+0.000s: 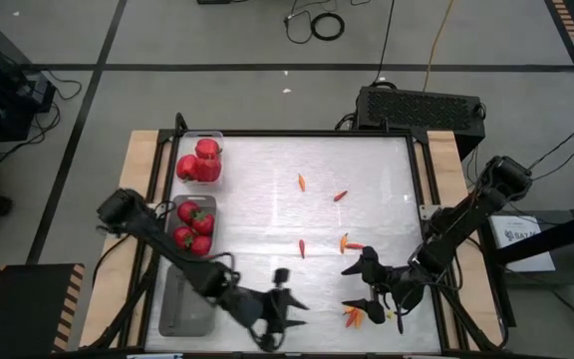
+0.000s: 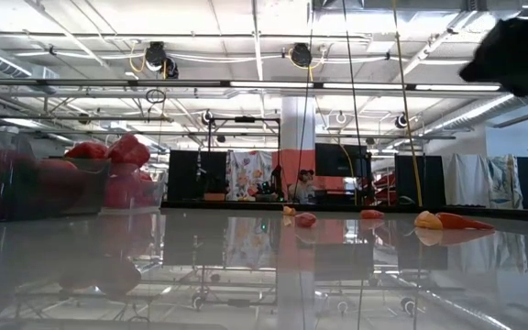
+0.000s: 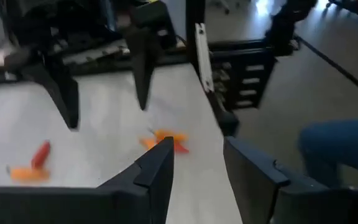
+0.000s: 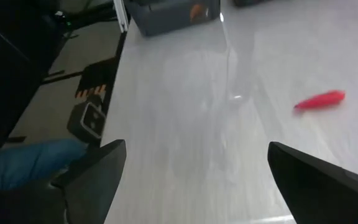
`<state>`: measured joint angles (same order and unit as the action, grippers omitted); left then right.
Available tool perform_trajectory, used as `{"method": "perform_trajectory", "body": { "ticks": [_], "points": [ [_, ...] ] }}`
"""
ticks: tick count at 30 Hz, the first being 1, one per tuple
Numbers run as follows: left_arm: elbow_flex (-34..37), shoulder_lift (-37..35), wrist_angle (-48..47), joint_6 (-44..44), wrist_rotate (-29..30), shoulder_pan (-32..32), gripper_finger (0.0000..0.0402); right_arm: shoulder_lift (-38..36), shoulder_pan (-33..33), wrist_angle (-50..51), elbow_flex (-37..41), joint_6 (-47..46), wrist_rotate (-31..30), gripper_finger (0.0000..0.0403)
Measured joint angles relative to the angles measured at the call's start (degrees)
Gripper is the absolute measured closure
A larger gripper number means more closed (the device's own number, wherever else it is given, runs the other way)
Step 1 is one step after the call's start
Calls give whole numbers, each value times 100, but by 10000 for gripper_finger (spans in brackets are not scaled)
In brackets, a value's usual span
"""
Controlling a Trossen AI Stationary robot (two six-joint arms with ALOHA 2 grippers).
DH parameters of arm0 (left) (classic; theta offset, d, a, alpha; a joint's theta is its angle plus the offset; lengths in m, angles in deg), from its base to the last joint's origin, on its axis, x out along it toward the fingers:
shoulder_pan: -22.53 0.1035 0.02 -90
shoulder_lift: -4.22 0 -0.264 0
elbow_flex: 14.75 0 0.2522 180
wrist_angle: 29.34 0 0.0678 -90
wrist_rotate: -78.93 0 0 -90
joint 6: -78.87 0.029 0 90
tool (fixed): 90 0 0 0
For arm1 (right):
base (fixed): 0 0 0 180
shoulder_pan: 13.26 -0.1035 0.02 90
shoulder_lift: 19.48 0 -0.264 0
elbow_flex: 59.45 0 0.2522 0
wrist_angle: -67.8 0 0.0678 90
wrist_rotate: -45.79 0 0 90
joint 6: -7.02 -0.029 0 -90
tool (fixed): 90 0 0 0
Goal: Sort produce into baskets
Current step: Put the bottom right orange chili pepper into the bottom black transparent bin
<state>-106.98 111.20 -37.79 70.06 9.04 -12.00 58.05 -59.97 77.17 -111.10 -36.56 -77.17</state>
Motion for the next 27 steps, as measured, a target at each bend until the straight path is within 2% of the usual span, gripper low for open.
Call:
{"method": "perform_trajectory", "body": {
  "ticks": [4, 7, 12, 17, 23, 27],
  "points": [
    [-19, 894, 1372, 470, -282, 317, 253, -31, -194, 319, 0, -418, 10, 19],
    [-406, 1675, 1779, 469, -495, 508, 253, -38, -344, 592, 0, -745, 34, 19],
    [-1324, 2633, 1692, 471, -495, 654, 253, -42, -590, 1264, -2, -1570, 211, 19],
    [-2049, 3116, 684, 284, -506, 723, 253, -49, -789, 1801, -2, -2319, 218, 19],
    [-2254, 3471, 511, 179, -611, 751, 251, -50, -886, 1991, -2, -2454, 135, 19],
    [-2257, 3575, 511, 163, -609, 777, 230, -49, -886, 1974, -2, -2454, 125, 19]
  ]
}}
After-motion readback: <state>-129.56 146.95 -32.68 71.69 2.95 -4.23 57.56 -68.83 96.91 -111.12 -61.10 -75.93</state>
